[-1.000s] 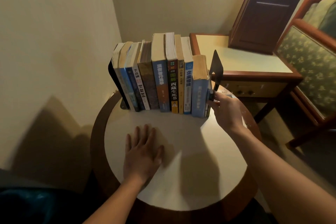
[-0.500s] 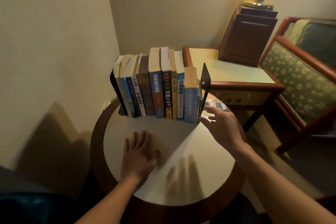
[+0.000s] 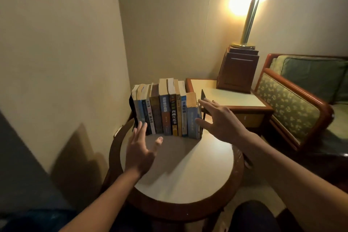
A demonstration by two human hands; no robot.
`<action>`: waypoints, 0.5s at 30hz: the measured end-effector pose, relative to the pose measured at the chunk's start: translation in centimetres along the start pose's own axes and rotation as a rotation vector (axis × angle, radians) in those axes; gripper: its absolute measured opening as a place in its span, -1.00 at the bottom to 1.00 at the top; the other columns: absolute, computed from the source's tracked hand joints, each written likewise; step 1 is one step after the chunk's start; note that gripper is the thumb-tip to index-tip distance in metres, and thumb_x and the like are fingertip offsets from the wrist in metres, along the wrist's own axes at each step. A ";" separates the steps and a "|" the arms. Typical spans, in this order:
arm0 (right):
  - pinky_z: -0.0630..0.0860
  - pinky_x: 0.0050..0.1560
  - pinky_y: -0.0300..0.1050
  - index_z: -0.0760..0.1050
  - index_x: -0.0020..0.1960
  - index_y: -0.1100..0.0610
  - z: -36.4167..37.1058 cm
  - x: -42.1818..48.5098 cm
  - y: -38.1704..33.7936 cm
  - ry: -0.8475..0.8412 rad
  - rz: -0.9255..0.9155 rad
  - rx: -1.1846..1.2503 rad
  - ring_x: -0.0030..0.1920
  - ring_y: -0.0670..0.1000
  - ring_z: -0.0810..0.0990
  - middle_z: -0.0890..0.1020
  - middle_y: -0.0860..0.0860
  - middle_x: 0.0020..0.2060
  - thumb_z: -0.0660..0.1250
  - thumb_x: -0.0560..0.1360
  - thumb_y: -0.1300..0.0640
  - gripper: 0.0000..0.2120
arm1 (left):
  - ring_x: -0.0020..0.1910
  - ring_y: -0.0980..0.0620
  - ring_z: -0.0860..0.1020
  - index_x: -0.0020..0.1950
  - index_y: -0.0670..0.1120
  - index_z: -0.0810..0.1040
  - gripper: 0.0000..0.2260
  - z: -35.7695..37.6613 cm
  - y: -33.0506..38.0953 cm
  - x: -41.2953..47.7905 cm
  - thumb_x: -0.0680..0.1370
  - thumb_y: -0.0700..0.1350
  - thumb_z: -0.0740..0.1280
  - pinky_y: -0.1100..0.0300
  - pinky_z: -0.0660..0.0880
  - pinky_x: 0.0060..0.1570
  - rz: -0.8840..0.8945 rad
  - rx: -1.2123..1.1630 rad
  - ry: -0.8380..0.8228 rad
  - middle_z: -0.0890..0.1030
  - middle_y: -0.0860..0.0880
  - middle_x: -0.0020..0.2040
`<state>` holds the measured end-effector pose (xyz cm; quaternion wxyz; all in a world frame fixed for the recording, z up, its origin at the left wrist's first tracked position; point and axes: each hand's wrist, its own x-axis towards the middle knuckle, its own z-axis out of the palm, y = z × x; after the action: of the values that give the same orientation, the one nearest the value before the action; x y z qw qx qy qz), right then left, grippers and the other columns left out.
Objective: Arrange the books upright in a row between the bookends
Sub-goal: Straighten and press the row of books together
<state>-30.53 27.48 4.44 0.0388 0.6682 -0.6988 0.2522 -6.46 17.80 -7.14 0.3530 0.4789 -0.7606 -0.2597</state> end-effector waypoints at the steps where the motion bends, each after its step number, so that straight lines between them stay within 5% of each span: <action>1: 0.42 0.32 0.26 0.24 0.58 0.08 -0.5 0.2 -0.7 -0.008 -0.013 0.005 0.52 0.23 0.26 0.30 0.08 0.53 0.38 0.55 -0.07 -0.32 | 0.61 0.03 0.00 0.62 0.04 0.11 -0.19 -0.6 0.7 -0.1 0.46 0.40 0.13 -0.16 0.10 0.53 0.017 -0.013 0.032 0.02 0.07 0.64; 15: 0.21 0.46 0.30 0.16 0.60 -0.02 -0.1 7.4 -4.2 -0.235 -0.204 -0.184 0.60 0.21 -0.01 0.10 0.08 0.60 0.29 0.55 -0.21 -0.30 | 0.60 -0.01 0.01 0.63 0.08 0.01 -0.20 -2.0 0.6 3.3 0.47 0.37 0.15 -0.25 0.17 0.50 -0.022 -0.089 0.221 -0.03 0.06 0.65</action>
<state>-27.34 20.90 8.70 0.0433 0.7540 -0.6474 0.1021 -6.18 14.95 -4.55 0.4530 0.4966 -0.6995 -0.2427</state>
